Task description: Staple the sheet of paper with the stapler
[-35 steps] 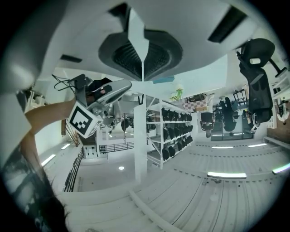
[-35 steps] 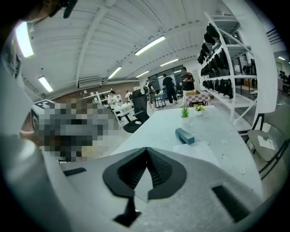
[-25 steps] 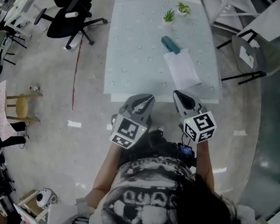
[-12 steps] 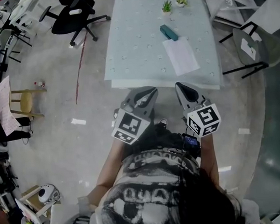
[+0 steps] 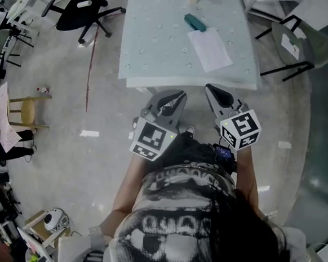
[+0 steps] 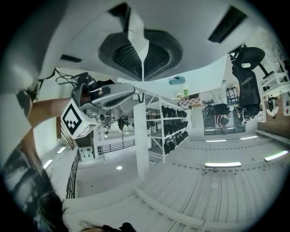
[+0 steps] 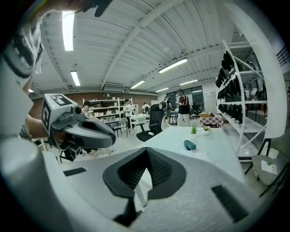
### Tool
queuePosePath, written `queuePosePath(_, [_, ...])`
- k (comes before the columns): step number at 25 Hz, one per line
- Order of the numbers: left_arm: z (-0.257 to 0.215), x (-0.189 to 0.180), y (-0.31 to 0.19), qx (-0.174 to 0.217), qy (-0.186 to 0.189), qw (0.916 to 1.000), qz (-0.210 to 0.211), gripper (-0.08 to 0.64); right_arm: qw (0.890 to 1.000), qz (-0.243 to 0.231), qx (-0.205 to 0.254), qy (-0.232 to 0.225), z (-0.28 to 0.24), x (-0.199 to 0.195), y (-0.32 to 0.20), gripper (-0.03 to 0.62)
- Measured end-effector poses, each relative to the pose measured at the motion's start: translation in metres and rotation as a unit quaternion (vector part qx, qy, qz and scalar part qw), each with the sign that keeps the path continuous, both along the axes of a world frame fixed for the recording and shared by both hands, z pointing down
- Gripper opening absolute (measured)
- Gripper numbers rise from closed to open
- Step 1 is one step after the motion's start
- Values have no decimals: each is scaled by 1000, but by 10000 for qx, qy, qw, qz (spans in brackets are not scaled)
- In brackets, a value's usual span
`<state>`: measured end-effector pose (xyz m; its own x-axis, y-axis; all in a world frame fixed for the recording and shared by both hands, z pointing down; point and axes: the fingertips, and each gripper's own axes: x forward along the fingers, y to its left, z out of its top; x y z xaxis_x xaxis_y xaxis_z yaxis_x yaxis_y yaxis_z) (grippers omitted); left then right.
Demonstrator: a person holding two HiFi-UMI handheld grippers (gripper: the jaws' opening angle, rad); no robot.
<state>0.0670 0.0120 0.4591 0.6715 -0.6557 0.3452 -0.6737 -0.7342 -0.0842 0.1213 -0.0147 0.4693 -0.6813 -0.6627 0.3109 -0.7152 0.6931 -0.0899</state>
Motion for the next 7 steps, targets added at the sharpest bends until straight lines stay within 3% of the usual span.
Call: queuePosePath(7, [-2, 3, 3, 21, -20, 10000, 15, 9, 10000, 47, 16, -81, -4, 6, 1, -6])
